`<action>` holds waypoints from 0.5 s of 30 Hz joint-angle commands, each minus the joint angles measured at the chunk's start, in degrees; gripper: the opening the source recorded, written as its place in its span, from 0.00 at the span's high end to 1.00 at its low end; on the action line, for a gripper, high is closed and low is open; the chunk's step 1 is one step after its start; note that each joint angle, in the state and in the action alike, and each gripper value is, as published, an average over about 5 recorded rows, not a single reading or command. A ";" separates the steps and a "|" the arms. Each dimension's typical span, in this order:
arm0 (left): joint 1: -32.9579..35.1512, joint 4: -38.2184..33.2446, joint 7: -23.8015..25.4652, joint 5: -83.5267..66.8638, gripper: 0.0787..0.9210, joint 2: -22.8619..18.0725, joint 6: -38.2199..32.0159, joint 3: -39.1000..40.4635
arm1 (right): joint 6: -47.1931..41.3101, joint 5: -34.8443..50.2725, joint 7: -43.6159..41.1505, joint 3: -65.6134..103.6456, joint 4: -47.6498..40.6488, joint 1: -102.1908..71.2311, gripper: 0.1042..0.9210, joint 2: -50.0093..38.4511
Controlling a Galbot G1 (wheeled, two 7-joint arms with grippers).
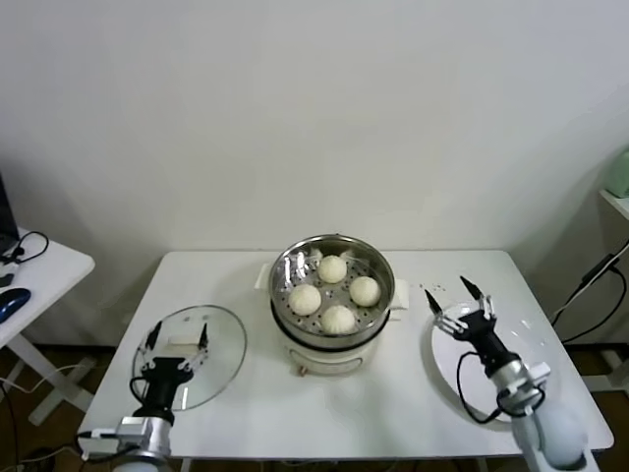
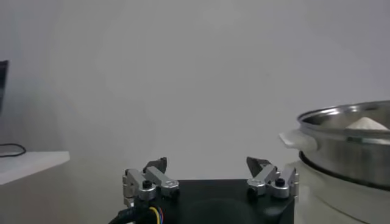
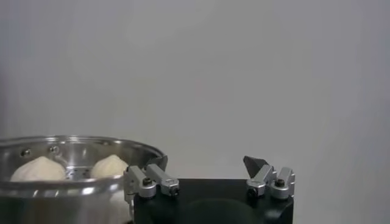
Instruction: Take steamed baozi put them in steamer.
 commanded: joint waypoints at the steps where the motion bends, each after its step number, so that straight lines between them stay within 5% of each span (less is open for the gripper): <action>1: -0.45 0.72 0.69 -2.97 0.12 -0.25 -0.13 -2.87 | 4.16 -1.45 2.05 5.29 4.10 -12.98 0.12 12.99; 15: -0.08 -0.60 2.24 -2.03 0.12 -0.82 -0.34 -4.43 | 4.70 -1.73 2.35 3.97 2.77 -12.29 0.12 13.02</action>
